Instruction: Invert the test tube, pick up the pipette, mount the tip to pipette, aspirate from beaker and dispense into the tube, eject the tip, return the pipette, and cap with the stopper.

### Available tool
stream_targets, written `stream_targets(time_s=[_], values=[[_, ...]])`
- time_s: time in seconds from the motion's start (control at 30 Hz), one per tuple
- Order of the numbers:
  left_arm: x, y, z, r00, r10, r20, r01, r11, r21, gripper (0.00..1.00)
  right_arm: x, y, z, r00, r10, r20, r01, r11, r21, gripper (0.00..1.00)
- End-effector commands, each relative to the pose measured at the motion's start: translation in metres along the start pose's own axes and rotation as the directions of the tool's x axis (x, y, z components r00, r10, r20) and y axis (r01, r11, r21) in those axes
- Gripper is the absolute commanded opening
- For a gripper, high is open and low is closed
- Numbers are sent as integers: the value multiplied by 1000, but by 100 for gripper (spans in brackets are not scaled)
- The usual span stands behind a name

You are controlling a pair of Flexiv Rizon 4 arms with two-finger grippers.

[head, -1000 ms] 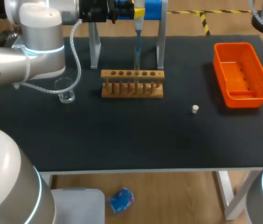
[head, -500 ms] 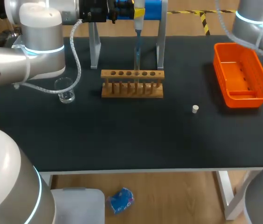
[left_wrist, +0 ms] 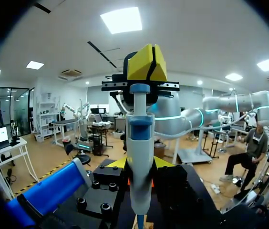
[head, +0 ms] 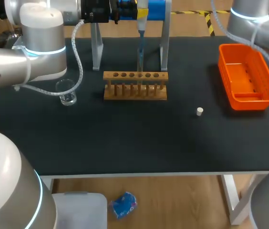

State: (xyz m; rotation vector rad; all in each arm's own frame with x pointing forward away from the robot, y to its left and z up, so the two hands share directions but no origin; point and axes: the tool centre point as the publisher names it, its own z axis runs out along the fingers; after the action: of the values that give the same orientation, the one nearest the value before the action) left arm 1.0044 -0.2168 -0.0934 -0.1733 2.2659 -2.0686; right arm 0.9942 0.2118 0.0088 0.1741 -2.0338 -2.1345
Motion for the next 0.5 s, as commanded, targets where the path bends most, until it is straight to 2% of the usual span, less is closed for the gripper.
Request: stream_targets(time_s=[0.03,0.5], values=[[1,-1,0,1000,0,3,0,1000,-1,0,-10,-2,0,1000,2,-18,-2,1000,3,0],[1,-1,0,1000,0,3,0,1000,-1,0,-7,-10,-5,1000,15,-10,-15,1000,20,0]])
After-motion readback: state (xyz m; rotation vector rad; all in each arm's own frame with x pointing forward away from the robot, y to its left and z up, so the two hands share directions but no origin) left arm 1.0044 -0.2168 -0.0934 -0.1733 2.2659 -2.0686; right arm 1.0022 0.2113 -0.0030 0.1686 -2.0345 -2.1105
